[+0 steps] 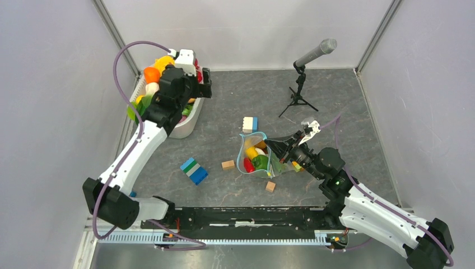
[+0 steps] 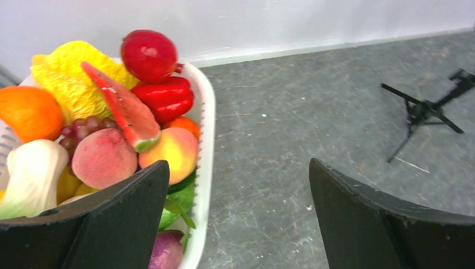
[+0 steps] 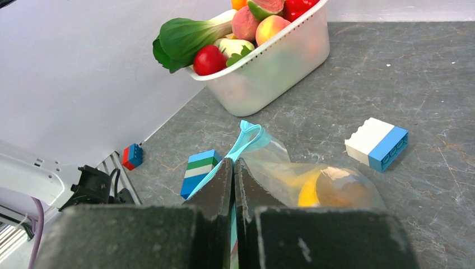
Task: Place the food in the zip-top bag and seal the zipper
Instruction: Pick up the fake fruit from the bin.
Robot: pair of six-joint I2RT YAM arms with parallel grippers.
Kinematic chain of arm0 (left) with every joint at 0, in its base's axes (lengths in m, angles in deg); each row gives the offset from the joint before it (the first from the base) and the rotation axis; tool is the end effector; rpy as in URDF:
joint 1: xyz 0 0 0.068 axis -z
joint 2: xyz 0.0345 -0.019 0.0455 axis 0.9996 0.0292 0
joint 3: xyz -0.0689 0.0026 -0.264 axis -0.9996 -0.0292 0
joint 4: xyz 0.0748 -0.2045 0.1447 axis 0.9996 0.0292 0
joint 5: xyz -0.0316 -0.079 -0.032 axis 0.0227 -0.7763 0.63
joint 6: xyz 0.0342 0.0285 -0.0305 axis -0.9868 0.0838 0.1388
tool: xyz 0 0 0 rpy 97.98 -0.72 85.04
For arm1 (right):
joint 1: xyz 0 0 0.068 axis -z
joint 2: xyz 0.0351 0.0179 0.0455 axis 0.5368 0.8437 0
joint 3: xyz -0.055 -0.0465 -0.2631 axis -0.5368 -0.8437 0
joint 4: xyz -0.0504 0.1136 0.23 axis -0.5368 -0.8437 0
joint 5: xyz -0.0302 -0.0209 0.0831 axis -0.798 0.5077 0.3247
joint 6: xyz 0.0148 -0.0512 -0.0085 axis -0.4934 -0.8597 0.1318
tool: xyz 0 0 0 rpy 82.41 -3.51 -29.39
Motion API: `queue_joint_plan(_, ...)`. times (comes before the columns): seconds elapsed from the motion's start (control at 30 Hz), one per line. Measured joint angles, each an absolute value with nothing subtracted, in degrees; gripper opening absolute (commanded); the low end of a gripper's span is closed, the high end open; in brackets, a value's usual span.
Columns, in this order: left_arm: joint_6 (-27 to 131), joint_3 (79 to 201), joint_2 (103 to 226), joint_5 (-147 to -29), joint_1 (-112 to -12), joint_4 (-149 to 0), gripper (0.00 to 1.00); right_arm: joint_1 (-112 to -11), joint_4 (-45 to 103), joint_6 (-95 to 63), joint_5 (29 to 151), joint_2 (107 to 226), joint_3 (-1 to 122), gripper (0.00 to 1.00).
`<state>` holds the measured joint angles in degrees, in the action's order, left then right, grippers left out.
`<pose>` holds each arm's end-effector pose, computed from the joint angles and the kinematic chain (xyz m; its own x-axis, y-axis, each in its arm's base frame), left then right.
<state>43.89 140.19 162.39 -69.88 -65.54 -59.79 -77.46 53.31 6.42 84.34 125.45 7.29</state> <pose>0.2758 -0.1092 0.3971 -0.2271 0.0272 -0.9735 0.2145 0.9765 -0.0227 0.1252 0.1274 0.2780 -0.2905 0.3963 -0.8710 -0.6797 0.5551 0.4793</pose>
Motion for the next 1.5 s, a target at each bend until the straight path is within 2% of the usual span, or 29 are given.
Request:
queue_joint_plan(0.2, 48.55, 143.18, 169.21, -65.94, -71.40, -59.59, 0.99, -77.46, 53.31, 6.42, 84.36, 125.50, 7.29, 0.04)
queue_joint_plan(0.47, 51.94, 147.97, 178.48, -64.76, -77.06, -58.96, 0.86, -77.46, 53.36, 6.42, 84.47, 125.70, 7.29, 0.04)
queue_joint_plan(0.9, 53.42, 158.46, 192.42, -64.06, -79.64, -56.03, 0.75, -77.46, 53.77, 6.40, 84.52, 126.59, 7.29, 0.04)
queue_joint_plan(1.0, 53.69, 158.44, 192.57, -63.08, -79.64, -55.13, 0.70, -77.46, 53.77, 6.40, 84.52, 126.59, 7.29, 0.04)
queue_joint_plan(1.1, 54.06, 158.09, 192.57, -62.82, -79.64, -55.55, 0.58, -77.46, 53.77, 6.35, 84.52, 126.59, 7.29, 0.04)
queue_joint_plan(1.27, 54.34, 156.58, 192.57, -62.58, -79.64, -55.50, 0.55, -77.46, 53.77, 6.07, 84.52, 126.59, 7.29, 0.04)
queue_joint_plan(1.33, 54.32, 156.58, 192.57, -62.53, -79.64, -55.50, 0.48, -77.46, 53.77, 5.98, 84.50, 126.59, 7.29, 0.04)
queue_joint_plan(1.43, 54.39, 156.56, 192.57, -62.18, -79.64, -55.53, 0.29, -77.46, 53.75, 5.98, 84.47, 126.57, 7.29, 0.04)
queue_joint_plan(1.5, 54.41, 156.56, 192.57, -62.12, -79.77, -55.63, 0.27, -77.46, 53.77, 5.96, 84.47, 126.57, 7.29, 0.04)
